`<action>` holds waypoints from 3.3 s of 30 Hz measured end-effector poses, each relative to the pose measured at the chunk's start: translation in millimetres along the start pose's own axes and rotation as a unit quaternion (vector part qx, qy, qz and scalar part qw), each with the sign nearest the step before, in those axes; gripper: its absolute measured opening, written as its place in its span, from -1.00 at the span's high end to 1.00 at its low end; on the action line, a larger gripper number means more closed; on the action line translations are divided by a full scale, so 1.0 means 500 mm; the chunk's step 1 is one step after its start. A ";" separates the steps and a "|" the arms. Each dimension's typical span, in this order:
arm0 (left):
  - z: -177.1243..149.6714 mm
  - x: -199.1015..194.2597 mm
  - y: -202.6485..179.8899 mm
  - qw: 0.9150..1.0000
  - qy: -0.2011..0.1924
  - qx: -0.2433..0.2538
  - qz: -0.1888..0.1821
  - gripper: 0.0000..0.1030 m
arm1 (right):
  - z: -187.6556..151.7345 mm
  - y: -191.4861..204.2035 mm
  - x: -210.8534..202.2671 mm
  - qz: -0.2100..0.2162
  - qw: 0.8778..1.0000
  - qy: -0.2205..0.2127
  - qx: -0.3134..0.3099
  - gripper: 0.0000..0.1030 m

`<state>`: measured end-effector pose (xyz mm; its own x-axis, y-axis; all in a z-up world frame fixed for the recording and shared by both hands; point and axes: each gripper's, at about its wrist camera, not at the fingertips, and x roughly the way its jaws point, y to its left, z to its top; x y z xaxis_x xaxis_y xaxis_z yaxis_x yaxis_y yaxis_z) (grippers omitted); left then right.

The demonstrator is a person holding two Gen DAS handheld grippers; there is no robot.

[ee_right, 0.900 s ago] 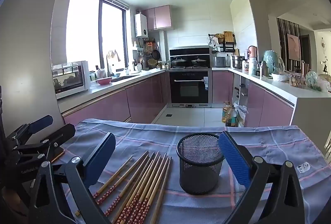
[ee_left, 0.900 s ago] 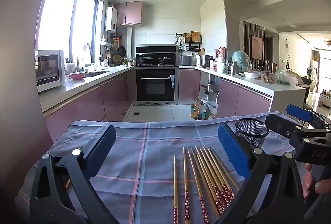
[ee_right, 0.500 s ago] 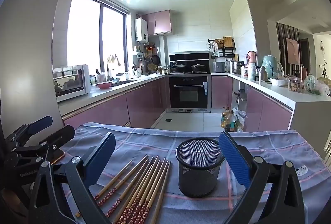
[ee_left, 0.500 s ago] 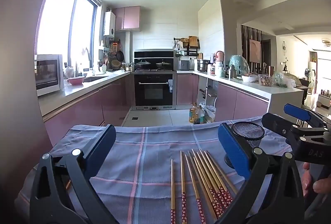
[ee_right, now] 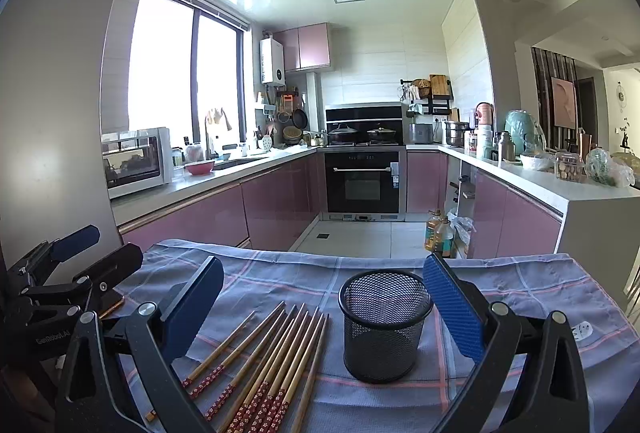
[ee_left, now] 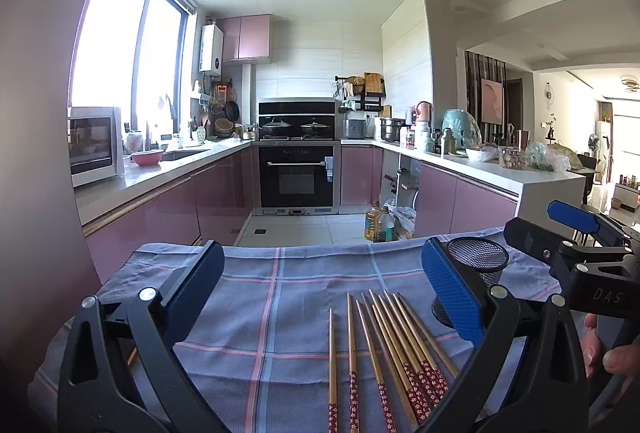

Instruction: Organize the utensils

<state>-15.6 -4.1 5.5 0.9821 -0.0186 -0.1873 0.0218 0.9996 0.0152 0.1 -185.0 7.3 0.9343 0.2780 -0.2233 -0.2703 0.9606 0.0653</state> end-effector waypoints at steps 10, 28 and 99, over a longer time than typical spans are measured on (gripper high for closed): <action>0.000 -0.002 0.001 1.000 0.000 0.000 0.000 -0.89 | 0.002 0.000 -0.002 0.003 1.000 0.001 0.000 -0.88; -0.002 -0.003 0.001 1.000 0.002 0.000 0.000 -0.89 | -0.003 -0.005 0.006 0.006 1.000 0.008 0.006 -0.88; -0.046 0.124 0.030 0.993 0.112 0.026 -0.001 -0.85 | -0.065 -0.012 0.066 0.036 0.991 0.132 -0.003 -0.72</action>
<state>41.2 10.0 -28.5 0.9159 -0.0096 -0.4013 0.0384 0.9972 0.0638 25.1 -181.4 -32.1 0.8190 0.3365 -0.4648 -0.3366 0.9377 0.0857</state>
